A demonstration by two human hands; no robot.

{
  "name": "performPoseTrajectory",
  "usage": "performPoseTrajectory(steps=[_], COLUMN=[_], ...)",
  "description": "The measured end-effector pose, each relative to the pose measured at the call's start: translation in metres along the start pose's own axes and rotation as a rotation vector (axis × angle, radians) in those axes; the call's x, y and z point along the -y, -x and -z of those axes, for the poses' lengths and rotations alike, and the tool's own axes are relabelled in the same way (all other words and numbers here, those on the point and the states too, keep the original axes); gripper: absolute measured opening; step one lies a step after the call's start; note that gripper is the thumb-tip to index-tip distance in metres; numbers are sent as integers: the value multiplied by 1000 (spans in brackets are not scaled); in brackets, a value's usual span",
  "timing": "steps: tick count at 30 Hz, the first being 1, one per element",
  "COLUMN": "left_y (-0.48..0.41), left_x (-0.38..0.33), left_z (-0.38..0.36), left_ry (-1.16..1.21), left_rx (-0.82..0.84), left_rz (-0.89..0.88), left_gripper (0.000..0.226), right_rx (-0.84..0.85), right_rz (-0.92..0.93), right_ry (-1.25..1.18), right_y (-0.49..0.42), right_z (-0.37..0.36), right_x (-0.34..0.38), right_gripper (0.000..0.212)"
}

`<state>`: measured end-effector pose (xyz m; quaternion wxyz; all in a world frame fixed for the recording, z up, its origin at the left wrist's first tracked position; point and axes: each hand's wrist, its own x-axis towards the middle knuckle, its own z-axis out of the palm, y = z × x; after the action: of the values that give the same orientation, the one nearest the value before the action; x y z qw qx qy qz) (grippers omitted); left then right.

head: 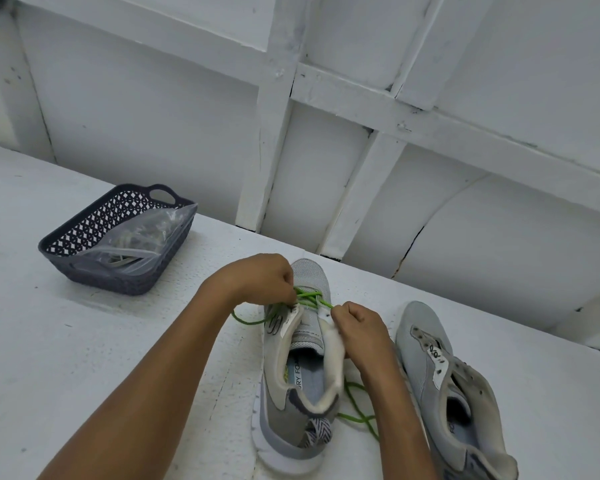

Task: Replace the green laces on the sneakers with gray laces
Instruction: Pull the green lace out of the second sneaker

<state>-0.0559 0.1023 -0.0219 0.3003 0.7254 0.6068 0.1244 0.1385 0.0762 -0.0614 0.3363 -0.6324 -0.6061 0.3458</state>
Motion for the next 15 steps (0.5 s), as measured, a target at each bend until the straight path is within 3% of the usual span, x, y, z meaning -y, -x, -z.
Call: performPoseTrajectory(steps=[4,9,12,15], left_y=[6,14,18,15], left_x=[5,-3,-10,-11], left_z=[6,17,19,19], left_ry=[125,678,1042,1200], left_rx=[26,-97,-89,-102], left_rz=[-76,-165,-230,-161], left_gripper=[10,11,15,21], right_rx=[4,5,4,6], right_rz=[7,8,7,-1], right_ry=[-8,-22,-28,-30], right_y=[0,0,0,0], right_z=[1,1,1,1], right_x=[-1,-2,-3,-3], right_gripper=[41,42,44,42])
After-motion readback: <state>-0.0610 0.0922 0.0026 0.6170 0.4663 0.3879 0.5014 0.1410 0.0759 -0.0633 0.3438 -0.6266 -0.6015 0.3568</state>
